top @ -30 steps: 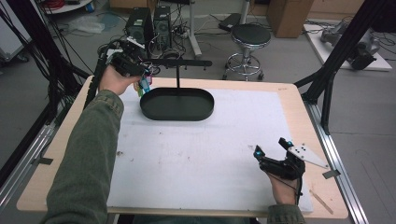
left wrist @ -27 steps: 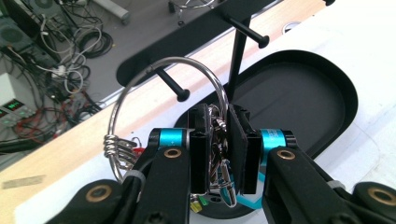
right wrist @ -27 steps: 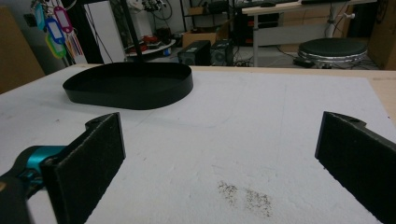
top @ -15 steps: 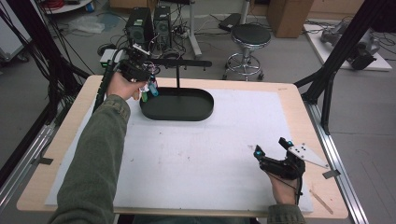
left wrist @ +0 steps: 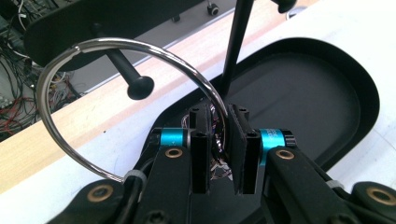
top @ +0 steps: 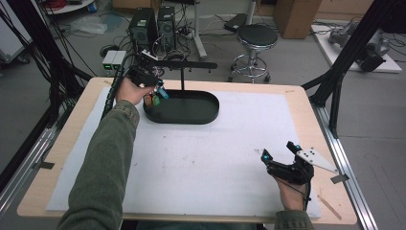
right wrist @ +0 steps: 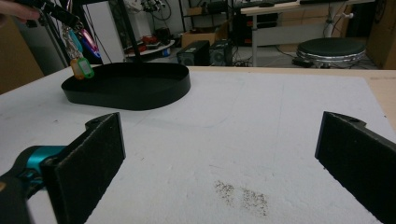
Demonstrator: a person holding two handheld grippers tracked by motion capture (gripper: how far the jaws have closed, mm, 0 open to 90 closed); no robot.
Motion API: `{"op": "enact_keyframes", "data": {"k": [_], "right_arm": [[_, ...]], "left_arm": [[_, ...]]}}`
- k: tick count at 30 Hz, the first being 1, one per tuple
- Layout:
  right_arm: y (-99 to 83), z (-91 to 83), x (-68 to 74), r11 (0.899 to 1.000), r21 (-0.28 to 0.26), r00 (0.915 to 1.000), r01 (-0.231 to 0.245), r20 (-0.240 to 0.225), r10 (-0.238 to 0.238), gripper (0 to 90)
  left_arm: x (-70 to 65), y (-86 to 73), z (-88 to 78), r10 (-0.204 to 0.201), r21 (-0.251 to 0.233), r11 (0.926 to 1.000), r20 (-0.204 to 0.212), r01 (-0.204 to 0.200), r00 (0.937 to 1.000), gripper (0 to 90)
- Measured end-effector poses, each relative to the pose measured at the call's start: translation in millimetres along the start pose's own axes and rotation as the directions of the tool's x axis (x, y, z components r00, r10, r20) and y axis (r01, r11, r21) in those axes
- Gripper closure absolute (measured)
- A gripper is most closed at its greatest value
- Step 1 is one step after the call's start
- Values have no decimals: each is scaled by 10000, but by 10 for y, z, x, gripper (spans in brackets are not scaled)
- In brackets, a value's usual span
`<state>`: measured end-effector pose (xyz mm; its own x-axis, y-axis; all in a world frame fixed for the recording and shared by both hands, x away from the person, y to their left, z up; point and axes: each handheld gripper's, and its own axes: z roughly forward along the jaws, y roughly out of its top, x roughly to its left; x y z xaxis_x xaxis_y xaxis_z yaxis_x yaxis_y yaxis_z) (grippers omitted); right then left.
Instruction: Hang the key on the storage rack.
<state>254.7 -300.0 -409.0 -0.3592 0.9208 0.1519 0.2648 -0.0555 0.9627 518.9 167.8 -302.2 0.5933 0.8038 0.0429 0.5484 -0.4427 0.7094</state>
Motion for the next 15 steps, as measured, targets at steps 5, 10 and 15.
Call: {"op": "enact_keyframes", "data": {"k": [5, 10, 15], "right_arm": [[-2, -1, -2, 10000, 33, 10000, -10, 6, 10, 5], [-2, 5, 15, 9999, 59, 9999, 84, -59, -83, 5], [0, 9, 28, 9997, -30, 9996, 260, -84, -260, 5]], "left_arm": [[1, -31, -17, 63, -248, 9997, 67, -61, 10000, 794], [58, -65, -66, -561, -655, 9961, 446, 589, 9974, 788], [72, -65, -115, -927, -653, 9930, 860, 985, 9920, 621]]}}
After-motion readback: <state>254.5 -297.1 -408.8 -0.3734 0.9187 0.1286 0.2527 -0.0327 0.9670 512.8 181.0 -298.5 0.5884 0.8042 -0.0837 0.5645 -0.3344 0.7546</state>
